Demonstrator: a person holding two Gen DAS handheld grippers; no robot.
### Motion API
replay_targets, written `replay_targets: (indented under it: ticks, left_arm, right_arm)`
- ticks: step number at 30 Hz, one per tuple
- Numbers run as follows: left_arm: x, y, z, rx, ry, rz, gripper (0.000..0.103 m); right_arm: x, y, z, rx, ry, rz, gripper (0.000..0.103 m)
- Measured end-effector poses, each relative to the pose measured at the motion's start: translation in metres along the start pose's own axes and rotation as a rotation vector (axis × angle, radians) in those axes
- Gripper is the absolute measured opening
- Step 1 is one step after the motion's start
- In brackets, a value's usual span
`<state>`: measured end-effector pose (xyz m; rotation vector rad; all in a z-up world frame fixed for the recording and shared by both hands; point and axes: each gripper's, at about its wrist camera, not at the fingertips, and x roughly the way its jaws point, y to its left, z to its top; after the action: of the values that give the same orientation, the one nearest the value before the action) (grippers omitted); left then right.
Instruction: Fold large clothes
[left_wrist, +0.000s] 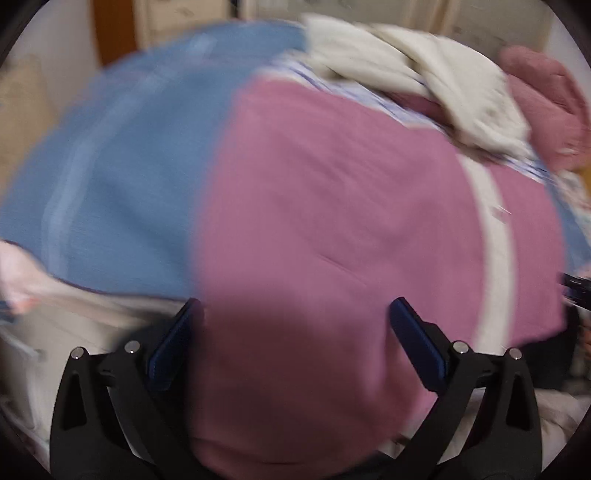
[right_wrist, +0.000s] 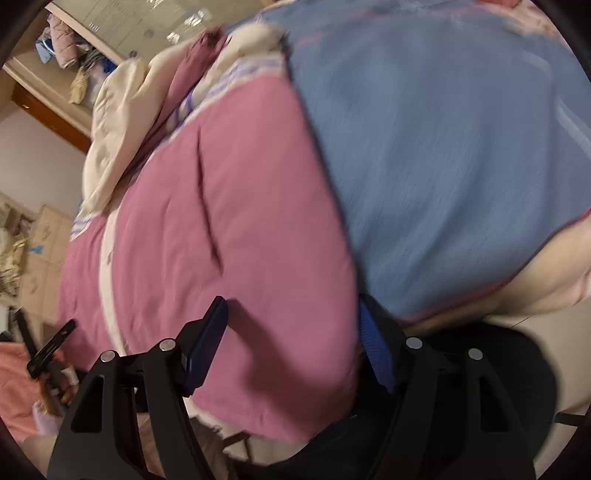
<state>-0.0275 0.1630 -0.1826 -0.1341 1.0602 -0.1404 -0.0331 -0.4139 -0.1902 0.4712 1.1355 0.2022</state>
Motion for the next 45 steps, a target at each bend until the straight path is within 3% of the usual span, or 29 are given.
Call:
replay_targets:
  ticks: [2, 3, 5, 6, 8, 9, 13, 15, 16, 17, 19, 21, 24, 26, 28, 32, 34, 37, 38, 40, 41, 42, 44, 45]
  left_arm:
    - [0.004, -0.018, -0.005, 0.055, 0.021, -0.03, 0.1]
    - [0.002, -0.029, -0.007, 0.091, 0.022, -0.044, 0.095]
    - [-0.007, -0.041, -0.008, 0.125, 0.01, -0.091, 0.091]
    - [-0.011, -0.043, -0.009, 0.13, 0.0, -0.111, 0.091]
    - [-0.009, -0.04, -0.01, 0.115, 0.008, -0.108, 0.091]
    - [-0.006, -0.038, -0.011, 0.104, 0.017, -0.101, 0.091]
    - [0.002, -0.035, -0.007, 0.095, 0.024, -0.101, 0.09]
    - [0.004, -0.034, -0.002, 0.095, 0.026, -0.112, 0.09]
    - [0.004, -0.034, -0.001, 0.09, 0.028, -0.125, 0.09]
    - [0.005, -0.032, 0.002, 0.086, 0.028, -0.141, 0.09]
    - [0.001, -0.033, 0.004, 0.091, 0.019, -0.206, 0.082]
    - [-0.011, -0.036, 0.005, 0.113, -0.006, -0.285, 0.072]
    - [-0.032, -0.039, 0.015, 0.13, -0.075, -0.446, 0.054]
    - [-0.043, -0.044, 0.029, 0.138, -0.124, -0.538, 0.053]
    - [-0.055, -0.051, 0.058, 0.164, -0.19, -0.614, 0.053]
    - [-0.065, -0.062, 0.129, 0.182, -0.291, -0.749, 0.053]
    - [-0.059, -0.065, 0.179, 0.18, -0.326, -0.725, 0.053]
    - [-0.036, -0.055, 0.256, 0.077, -0.342, -0.677, 0.053]
    - [-0.029, -0.051, 0.277, 0.042, -0.348, -0.648, 0.052]
    - [-0.01, -0.035, 0.327, -0.055, -0.37, -0.509, 0.053]
    - [0.003, -0.021, 0.353, -0.124, -0.376, -0.391, 0.057]
    - [0.016, -0.001, 0.374, -0.212, -0.385, -0.269, 0.074]
    - [0.029, 0.033, 0.386, -0.352, -0.409, -0.205, 0.09]
    - [0.034, 0.053, 0.382, -0.438, -0.418, -0.227, 0.092]
  right_arm:
    - [-0.001, 0.009, -0.002, -0.034, 0.014, 0.026, 0.051]
    - [-0.003, 0.013, -0.002, -0.04, 0.026, 0.066, 0.039]
    - [-0.011, 0.02, -0.002, -0.056, 0.027, 0.131, 0.033]
    - [-0.012, 0.02, -0.001, -0.064, 0.028, 0.121, 0.033]
    - [-0.005, 0.018, 0.0, -0.083, 0.027, -0.031, 0.04]
    - [-0.001, 0.015, 0.001, -0.083, 0.027, -0.077, 0.054]
    - [0.011, 0.02, -0.004, -0.092, 0.056, -0.038, 0.07]
    - [0.021, 0.022, -0.011, -0.096, 0.114, -0.019, 0.07]
    - [0.025, 0.023, -0.015, -0.093, 0.132, -0.001, 0.062]
    - [0.024, 0.024, -0.017, -0.091, 0.131, 0.023, 0.055]
    - [0.018, 0.026, -0.018, -0.085, 0.13, 0.092, 0.028]
    - [0.009, 0.029, -0.016, -0.08, 0.125, 0.207, 0.016]
    - [-0.009, 0.041, -0.003, -0.089, 0.084, 0.433, 0.013]
    - [-0.021, 0.063, 0.016, -0.139, 0.032, 0.559, 0.013]
    - [-0.026, 0.084, 0.04, -0.186, -0.008, 0.624, 0.013]
    - [-0.035, 0.132, 0.129, -0.24, -0.135, 0.789, 0.011]
    - [-0.031, 0.145, 0.171, -0.216, -0.205, 0.803, 0.011]
    - [-0.003, 0.16, 0.26, -0.074, -0.303, 0.764, 0.01]
    - [0.012, 0.16, 0.297, -0.008, -0.329, 0.701, 0.01]
    - [0.045, 0.155, 0.344, 0.095, -0.329, 0.583, 0.01]
    - [0.064, 0.149, 0.363, 0.151, -0.327, 0.511, 0.01]
    - [0.074, 0.14, 0.373, 0.185, -0.33, 0.454, 0.01]
    - [0.108, 0.114, 0.387, 0.296, -0.311, 0.363, 0.014]
    - [0.122, 0.099, 0.386, 0.339, -0.284, 0.36, 0.017]
